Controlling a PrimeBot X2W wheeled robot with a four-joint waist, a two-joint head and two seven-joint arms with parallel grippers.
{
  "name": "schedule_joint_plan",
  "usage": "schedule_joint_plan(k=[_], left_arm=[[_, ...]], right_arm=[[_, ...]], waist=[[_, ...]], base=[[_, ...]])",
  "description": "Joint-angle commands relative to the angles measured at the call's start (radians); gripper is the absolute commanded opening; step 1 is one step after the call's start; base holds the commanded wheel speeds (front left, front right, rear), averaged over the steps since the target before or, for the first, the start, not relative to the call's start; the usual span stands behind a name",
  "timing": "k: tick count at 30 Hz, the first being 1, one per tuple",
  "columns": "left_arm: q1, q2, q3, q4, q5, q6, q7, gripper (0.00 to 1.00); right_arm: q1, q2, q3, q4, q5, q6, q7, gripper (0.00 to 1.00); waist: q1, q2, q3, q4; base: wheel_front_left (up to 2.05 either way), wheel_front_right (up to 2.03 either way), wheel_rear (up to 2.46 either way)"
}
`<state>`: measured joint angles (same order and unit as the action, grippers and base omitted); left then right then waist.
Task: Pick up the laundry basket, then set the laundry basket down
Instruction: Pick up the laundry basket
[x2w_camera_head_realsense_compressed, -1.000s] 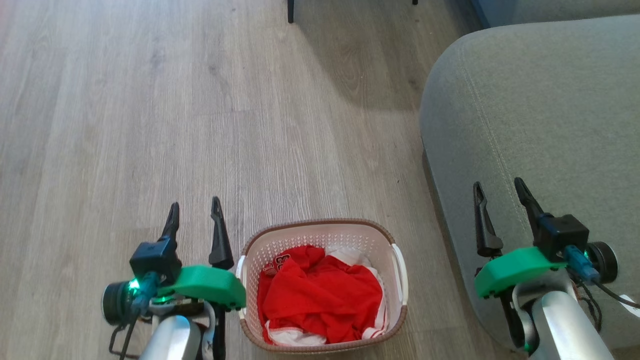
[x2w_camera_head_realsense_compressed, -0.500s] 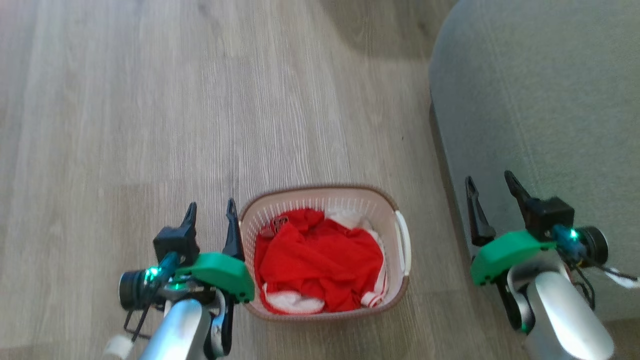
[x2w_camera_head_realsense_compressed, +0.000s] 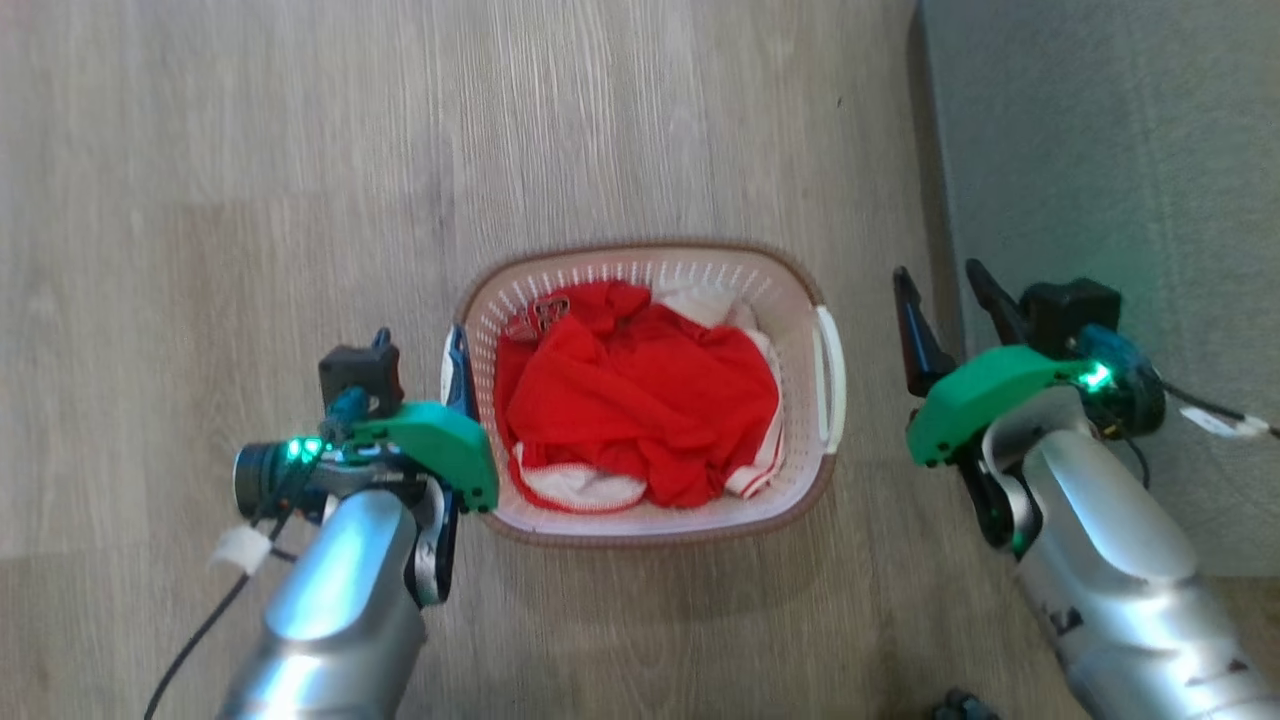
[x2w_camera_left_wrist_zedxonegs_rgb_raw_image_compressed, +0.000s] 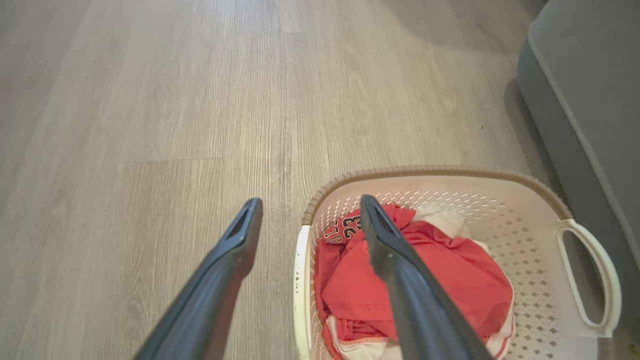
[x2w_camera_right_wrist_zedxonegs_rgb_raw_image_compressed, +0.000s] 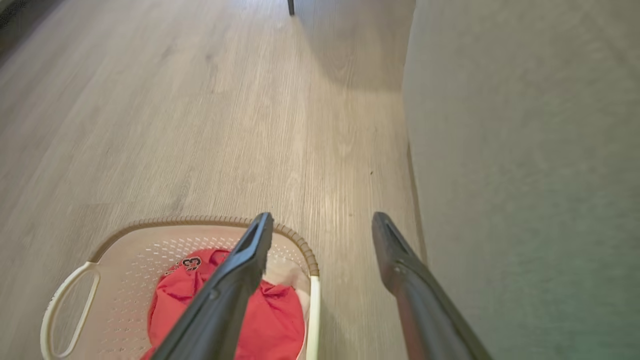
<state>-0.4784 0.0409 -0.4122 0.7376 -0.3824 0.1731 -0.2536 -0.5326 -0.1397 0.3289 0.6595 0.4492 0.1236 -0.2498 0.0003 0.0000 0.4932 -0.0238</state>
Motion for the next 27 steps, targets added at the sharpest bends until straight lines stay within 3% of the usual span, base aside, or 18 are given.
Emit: schedule_joint_plan(k=[1,10,17,23,27], left_arm=[[-0.031,0.009,0.017,0.009,-0.008,-0.004,-0.008,1.0],[-0.132,0.009,-0.03,0.16,-0.037,-0.036,-0.008,1.0],[-0.216,0.009,-0.098,0.281,-0.1,-0.09,-0.008,1.0],[-0.296,0.009,-0.161,0.402,-0.169,-0.073,0.01,1.0],[-0.328,0.009,-0.2,0.425,-0.224,-0.101,0.042,1.0]], right_arm=[[-0.018,0.006,0.041,0.009,0.024,0.007,-0.011,1.0],[-0.129,0.028,0.159,0.172,0.156,0.007,0.005,1.0],[-0.211,0.036,0.216,0.289,0.227,0.007,0.026,1.0],[-0.257,0.034,0.277,0.33,0.291,0.007,0.066,1.0],[-0.282,0.034,0.312,0.353,0.334,0.007,0.107,1.0]], waist=[[-0.0003,0.0,0.063,0.003],[-0.0003,0.0,0.155,-0.001],[-0.0003,0.0,0.224,-0.004],[-0.0003,0.0,0.272,-0.006],[-0.0003,0.0,0.299,-0.007]], base=[[0.0,0.0,0.0],[0.0,0.0,0.0],[0.0,0.0,0.0],[0.0,0.0,0.0],[0.0,0.0,0.0]])
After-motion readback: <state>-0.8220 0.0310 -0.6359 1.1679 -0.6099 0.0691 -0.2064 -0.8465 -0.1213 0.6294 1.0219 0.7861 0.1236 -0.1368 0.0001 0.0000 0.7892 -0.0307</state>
